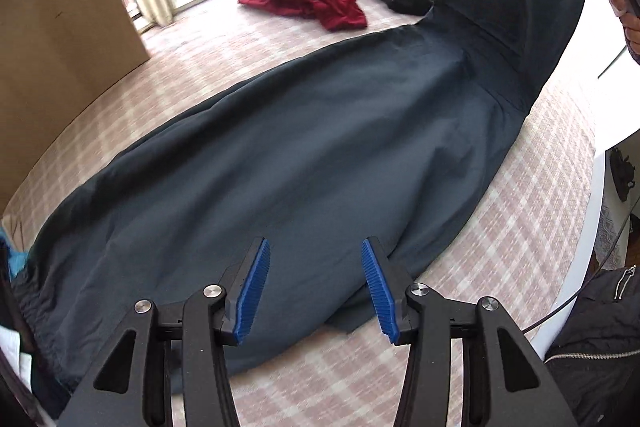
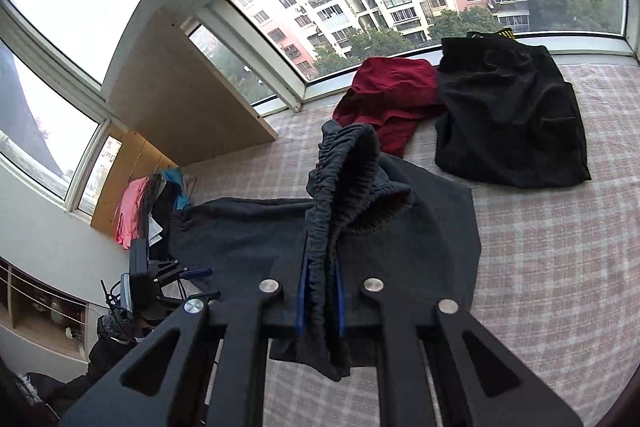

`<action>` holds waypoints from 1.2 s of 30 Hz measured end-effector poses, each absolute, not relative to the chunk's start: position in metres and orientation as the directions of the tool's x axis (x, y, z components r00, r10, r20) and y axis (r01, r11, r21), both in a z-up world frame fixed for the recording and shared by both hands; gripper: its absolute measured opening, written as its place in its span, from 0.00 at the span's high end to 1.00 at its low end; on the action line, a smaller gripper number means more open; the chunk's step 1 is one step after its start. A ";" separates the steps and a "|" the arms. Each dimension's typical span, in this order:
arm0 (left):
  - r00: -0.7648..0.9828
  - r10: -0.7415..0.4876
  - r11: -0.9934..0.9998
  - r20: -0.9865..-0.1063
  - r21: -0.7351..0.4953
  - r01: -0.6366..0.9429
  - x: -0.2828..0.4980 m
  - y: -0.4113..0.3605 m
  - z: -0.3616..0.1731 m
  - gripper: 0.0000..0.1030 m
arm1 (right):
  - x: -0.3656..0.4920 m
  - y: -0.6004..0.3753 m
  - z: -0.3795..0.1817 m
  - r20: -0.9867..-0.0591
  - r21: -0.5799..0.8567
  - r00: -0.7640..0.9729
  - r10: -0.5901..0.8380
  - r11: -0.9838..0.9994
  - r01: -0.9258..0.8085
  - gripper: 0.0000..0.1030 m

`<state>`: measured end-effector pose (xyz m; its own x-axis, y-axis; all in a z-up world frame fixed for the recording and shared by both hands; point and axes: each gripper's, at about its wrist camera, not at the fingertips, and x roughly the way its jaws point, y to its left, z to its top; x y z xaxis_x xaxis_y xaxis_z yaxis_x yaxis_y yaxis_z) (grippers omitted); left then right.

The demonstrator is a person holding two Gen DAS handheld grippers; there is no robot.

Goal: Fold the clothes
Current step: 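Carry the waistband with the right gripper over toward the cuffs and lower it, then grasp the elastic cuffs with the right gripper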

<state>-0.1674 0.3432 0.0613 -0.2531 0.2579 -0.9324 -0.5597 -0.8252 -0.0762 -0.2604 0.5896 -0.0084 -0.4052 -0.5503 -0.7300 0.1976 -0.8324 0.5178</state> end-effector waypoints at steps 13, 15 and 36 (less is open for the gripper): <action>-0.273 0.284 -0.850 -0.919 -0.109 -0.516 -0.134 0.221 0.058 0.55 | -0.305 0.321 -0.144 -0.907 0.330 -0.151 -0.394 -0.885 0.329 0.85; -0.269 0.288 -0.848 -0.919 -0.114 -0.517 -0.136 0.213 0.056 0.55 | -0.308 0.305 -0.162 -0.929 0.315 -0.092 -0.358 -0.897 0.310 0.85; -0.270 0.351 -0.821 -0.897 -0.156 -0.549 -0.170 0.229 0.056 0.55 | -0.297 0.313 -0.158 -0.893 0.428 -0.015 -0.449 -0.862 0.271 0.52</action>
